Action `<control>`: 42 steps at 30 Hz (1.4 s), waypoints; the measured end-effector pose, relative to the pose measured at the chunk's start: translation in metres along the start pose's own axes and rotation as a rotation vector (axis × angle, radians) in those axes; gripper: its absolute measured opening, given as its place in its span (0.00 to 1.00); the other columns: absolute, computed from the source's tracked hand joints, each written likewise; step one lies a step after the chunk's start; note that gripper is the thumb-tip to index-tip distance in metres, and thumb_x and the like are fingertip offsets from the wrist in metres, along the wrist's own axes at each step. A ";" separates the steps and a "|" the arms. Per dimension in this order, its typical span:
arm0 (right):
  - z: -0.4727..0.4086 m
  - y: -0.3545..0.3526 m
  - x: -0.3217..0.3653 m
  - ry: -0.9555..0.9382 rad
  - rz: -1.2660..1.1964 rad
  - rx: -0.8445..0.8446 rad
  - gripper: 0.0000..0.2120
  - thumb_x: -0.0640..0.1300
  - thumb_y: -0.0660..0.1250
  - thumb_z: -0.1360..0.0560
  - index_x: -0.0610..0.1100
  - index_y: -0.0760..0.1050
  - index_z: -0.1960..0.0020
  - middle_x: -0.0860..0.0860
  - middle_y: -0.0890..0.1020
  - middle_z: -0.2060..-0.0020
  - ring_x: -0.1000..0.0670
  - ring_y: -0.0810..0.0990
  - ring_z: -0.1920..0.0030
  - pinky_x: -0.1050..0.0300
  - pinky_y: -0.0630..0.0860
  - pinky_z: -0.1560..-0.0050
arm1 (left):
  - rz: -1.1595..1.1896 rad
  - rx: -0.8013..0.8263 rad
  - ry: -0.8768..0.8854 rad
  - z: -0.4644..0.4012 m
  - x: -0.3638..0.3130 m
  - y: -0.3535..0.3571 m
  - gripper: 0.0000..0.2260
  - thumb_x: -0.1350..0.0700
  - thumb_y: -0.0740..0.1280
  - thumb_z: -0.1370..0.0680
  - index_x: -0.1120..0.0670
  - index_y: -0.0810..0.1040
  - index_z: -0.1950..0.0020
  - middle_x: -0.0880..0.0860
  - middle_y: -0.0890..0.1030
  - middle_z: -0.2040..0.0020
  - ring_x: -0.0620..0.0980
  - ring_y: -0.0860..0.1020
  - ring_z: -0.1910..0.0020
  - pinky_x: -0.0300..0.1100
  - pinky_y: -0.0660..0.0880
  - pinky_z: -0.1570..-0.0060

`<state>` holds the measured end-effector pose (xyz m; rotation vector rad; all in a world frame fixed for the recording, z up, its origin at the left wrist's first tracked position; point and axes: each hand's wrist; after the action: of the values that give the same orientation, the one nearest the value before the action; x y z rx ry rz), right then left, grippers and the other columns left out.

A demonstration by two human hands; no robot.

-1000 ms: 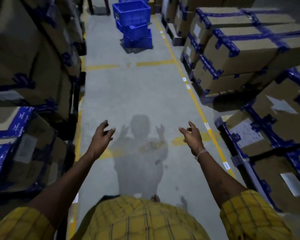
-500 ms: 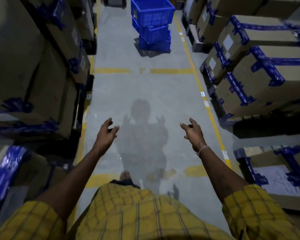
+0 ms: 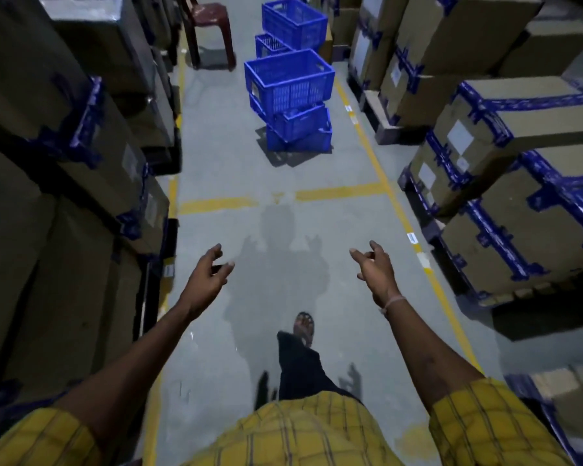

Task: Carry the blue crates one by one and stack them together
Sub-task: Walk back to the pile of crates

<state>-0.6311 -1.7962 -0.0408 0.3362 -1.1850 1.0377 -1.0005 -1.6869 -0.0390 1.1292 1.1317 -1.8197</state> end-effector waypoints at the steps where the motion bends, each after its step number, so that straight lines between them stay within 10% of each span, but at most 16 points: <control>1: -0.030 0.007 0.013 -0.004 -0.002 0.000 0.46 0.67 0.70 0.37 0.52 0.63 0.24 0.49 0.71 0.38 0.47 0.75 0.38 0.40 0.75 0.36 | 0.011 -0.021 0.000 -0.030 -0.005 0.001 0.29 0.49 0.67 0.19 0.50 0.61 0.20 0.53 0.66 0.23 0.52 0.76 0.34 0.53 0.78 0.39; 37: -0.737 0.343 0.465 0.000 -0.019 -0.018 0.46 0.65 0.71 0.33 0.52 0.58 0.21 0.49 0.72 0.34 0.46 0.75 0.36 0.40 0.77 0.38 | -0.043 0.045 0.029 -0.921 -0.200 -0.177 0.28 0.52 0.67 0.18 0.52 0.60 0.20 0.54 0.66 0.23 0.53 0.76 0.34 0.52 0.79 0.42; 42: -0.847 0.381 0.494 0.055 -0.007 -0.014 0.50 0.73 0.72 0.39 0.54 0.60 0.23 0.48 0.73 0.45 0.46 0.77 0.39 0.45 0.78 0.42 | -0.047 0.054 0.008 -1.036 -0.217 -0.191 0.28 0.51 0.66 0.18 0.52 0.60 0.20 0.53 0.66 0.23 0.53 0.76 0.34 0.51 0.78 0.41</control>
<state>-0.4306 -0.7641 -0.0489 0.2986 -1.1402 1.0260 -0.7707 -0.6360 -0.0256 1.1505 1.1284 -1.8935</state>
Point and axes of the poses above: each hand's wrist, its own z-axis away from the middle knuckle, its own y-axis out of the palm, x = y × z
